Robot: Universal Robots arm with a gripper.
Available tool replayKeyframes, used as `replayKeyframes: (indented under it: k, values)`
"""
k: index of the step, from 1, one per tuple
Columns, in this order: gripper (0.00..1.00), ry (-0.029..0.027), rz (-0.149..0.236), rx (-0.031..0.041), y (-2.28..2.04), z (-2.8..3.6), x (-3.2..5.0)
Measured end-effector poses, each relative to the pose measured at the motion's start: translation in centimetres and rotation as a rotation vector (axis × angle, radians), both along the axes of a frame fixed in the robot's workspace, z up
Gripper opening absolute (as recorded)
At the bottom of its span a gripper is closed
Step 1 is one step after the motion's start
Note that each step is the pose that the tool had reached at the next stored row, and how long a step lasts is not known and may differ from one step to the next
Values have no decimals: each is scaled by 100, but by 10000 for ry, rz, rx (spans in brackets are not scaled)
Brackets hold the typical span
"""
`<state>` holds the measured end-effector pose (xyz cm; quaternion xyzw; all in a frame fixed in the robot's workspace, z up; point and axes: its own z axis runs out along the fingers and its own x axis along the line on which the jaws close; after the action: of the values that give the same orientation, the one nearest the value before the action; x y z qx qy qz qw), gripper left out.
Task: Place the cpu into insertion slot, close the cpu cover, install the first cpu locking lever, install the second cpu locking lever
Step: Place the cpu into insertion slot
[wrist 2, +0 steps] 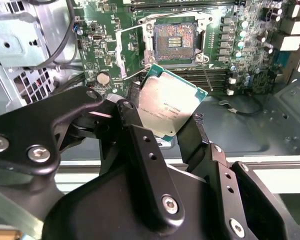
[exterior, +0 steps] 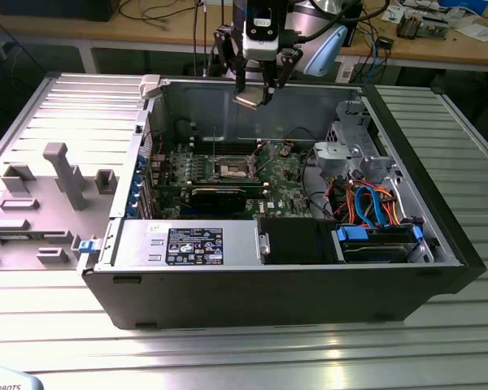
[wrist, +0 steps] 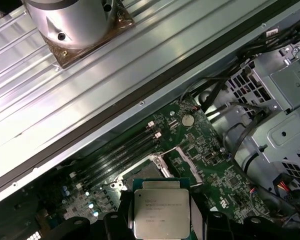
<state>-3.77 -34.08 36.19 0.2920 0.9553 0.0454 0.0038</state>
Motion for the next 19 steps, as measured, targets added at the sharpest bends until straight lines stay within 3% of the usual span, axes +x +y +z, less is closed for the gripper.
replayKeyframes:
  k: [13,19]
  values:
    - [54,-1,-127,0,0,0,0]
    - [54,0,-616,0,0,-1,0]
